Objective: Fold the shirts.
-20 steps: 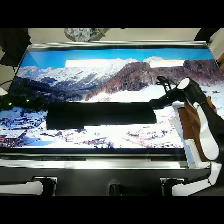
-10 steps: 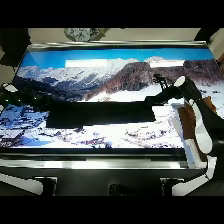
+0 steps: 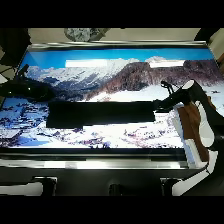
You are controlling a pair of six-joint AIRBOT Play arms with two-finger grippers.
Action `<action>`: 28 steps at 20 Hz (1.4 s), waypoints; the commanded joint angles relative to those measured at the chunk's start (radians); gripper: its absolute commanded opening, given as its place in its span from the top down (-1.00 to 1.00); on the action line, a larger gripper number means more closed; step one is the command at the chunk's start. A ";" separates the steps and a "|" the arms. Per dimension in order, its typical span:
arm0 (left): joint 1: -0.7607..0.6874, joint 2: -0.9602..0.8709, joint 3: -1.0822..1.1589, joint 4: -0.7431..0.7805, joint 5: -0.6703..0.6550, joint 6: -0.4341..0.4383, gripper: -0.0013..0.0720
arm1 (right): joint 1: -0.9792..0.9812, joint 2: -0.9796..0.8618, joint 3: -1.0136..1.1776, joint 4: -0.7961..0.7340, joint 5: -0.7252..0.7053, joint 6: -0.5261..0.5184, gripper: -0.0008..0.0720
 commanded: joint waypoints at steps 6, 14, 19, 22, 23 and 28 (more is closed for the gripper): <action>-0.259 0.024 -0.018 0.002 0.061 -0.005 0.30 | 0.062 -0.001 -0.003 0.096 -0.010 0.063 0.85; -0.609 -0.129 -0.124 -0.153 0.356 -0.132 0.89 | 0.063 0.417 -0.003 0.102 0.106 0.029 0.85; -0.730 -0.280 -0.124 -0.509 0.491 -0.132 0.89 | 0.063 0.620 -0.003 0.100 0.160 0.067 0.85; -0.812 -0.351 -0.124 -0.752 0.555 -0.115 0.89 | 0.063 0.704 -0.003 0.094 0.234 0.085 0.85; -0.844 -0.368 -0.124 -0.827 0.576 -0.085 0.89 | 0.063 0.725 -0.003 0.085 0.237 0.090 0.85; -0.848 -0.352 -0.121 -0.922 0.643 0.056 0.90 | 0.063 0.727 -0.003 0.083 0.185 0.104 0.85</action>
